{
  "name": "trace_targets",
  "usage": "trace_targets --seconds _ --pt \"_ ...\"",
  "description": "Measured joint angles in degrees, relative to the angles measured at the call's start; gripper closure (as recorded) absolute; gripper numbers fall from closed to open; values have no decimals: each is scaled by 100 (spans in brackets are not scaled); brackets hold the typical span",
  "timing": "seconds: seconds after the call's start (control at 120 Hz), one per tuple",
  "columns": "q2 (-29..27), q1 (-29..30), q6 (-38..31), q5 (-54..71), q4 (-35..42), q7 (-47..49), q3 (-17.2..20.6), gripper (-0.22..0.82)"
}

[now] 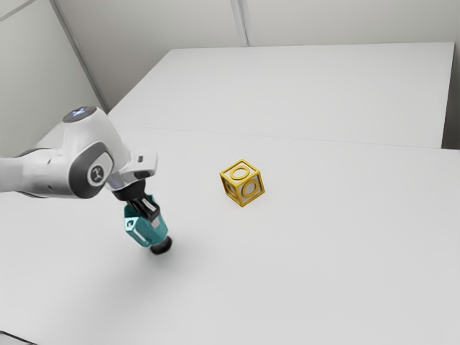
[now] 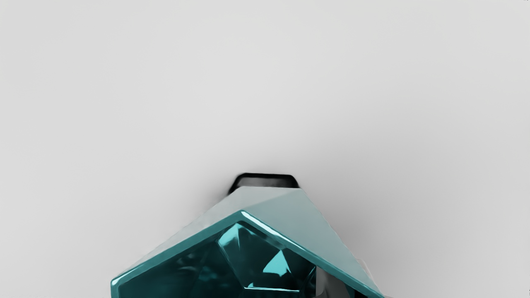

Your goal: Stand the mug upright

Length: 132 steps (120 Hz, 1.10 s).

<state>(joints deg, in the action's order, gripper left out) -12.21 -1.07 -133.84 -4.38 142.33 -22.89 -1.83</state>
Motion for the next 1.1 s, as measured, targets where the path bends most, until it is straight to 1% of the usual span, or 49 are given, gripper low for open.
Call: trace_targets --seconds 0.333,0.742,0.867,1.017,1.1 --pt "220 1 -17 4 -44 555 -2 79" --pt "341 1 -48 3 -45 926 -3 78" --pt "359 5 -41 -43 -45 975 -2 72" --pt "303 9 -12 -93 -45 1034 -2 56" --pt "232 7 7 -104 -44 1063 -2 49"
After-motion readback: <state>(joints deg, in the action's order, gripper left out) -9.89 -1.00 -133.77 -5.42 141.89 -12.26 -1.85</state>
